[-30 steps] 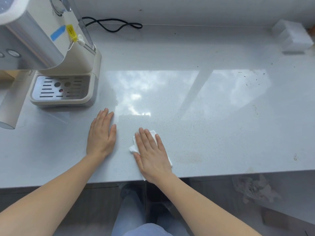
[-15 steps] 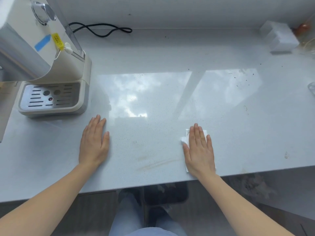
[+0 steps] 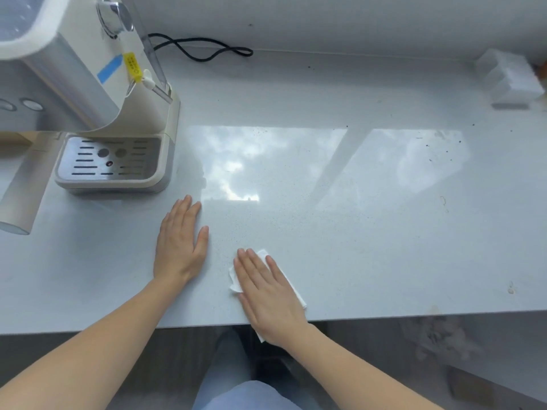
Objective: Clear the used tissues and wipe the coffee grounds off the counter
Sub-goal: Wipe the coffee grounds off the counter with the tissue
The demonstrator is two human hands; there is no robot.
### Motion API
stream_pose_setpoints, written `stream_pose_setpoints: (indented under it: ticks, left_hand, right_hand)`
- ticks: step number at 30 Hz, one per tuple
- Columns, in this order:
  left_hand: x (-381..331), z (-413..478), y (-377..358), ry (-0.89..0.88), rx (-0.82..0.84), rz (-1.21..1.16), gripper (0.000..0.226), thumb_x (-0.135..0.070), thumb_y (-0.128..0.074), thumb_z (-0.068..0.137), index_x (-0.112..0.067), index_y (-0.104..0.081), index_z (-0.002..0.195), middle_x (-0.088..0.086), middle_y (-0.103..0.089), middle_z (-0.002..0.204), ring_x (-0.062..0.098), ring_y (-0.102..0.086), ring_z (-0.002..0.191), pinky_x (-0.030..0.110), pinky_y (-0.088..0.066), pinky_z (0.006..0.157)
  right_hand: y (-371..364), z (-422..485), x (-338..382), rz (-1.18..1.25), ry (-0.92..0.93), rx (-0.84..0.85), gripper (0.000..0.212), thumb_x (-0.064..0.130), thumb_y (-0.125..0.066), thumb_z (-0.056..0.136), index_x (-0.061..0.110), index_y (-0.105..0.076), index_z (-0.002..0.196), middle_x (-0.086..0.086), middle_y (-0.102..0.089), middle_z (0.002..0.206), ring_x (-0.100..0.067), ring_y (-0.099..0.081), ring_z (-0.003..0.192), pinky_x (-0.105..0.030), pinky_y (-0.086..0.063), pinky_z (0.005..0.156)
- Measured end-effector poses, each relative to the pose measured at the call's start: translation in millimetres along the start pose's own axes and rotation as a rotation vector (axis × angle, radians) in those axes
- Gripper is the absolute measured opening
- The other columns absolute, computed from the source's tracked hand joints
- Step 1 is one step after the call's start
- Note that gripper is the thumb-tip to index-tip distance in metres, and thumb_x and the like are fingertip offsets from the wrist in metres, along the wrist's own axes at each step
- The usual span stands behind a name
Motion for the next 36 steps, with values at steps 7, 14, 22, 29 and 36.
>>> stream_pose_setpoints:
  ticks: [7, 14, 22, 29, 36]
  left_hand:
    - [0, 0, 1, 0.001, 0.002, -0.028, 0.056, -0.034, -0.033, 0.09, -0.014, -0.035, 0.142, 0.005, -0.027, 0.155, 0.019, -0.017, 0.145, 0.036, -0.01, 0.118]
    - [0, -2, 3, 0.0, 0.004, -0.036, 0.056, -0.035, -0.033, 0.09, -0.015, -0.033, 0.143, 0.004, -0.026, 0.156, 0.018, -0.015, 0.146, 0.034, -0.007, 0.118]
    - [1, -3, 0, 0.0, 0.018, -0.018, 0.061, -0.041, -0.031, 0.089, -0.016, -0.029, 0.144, 0.004, -0.021, 0.158, 0.017, -0.011, 0.146, 0.032, -0.004, 0.118]
    - [-2, -2, 2, -0.007, 0.017, -0.048, 0.062, -0.043, -0.03, 0.088, -0.014, -0.032, 0.143, 0.005, -0.023, 0.157, 0.019, -0.014, 0.146, 0.032, -0.005, 0.117]
    - [0, 2, 1, 0.025, 0.012, -0.1, 0.049, -0.028, -0.037, 0.094, -0.013, -0.038, 0.141, 0.005, -0.027, 0.155, 0.02, -0.018, 0.145, 0.033, -0.008, 0.117]
  right_hand:
    - [22, -32, -56, 0.285, -0.243, -0.289, 0.024, 0.03, -0.064, 0.087, 0.017, -0.062, 0.107, -0.007, -0.056, 0.118, -0.021, -0.047, 0.112, -0.037, -0.042, 0.094]
    - [38, -75, -141, 0.348, -0.594, -0.368, 0.047, 0.033, -0.027, 0.091, 0.012, -0.051, 0.124, -0.009, -0.039, 0.138, -0.02, -0.029, 0.131, -0.045, -0.031, 0.11]
    - [20, -52, -123, -0.007, -0.567, -0.042, 0.065, 0.044, -0.005, 0.095, 0.011, 0.009, 0.148, -0.005, 0.013, 0.158, -0.017, 0.012, 0.147, -0.037, 0.006, 0.119]
    - [-7, 13, -1, 0.034, -0.081, 0.044, 0.057, 0.028, -0.013, 0.099, 0.011, -0.002, 0.151, -0.004, 0.005, 0.159, -0.02, 0.009, 0.147, -0.047, 0.007, 0.116]
    - [3, 5, 38, 0.537, -0.028, -0.09, 0.046, 0.021, -0.026, 0.1, 0.013, -0.035, 0.145, -0.002, -0.034, 0.153, -0.011, -0.021, 0.145, -0.025, -0.002, 0.119]
Point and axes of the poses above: each hand's wrist, its own z-axis towards the middle knuckle, its own y-axis out of the back of the hand, x = y × z, the point moved 5 cm from there along z, towards the middle knuckle
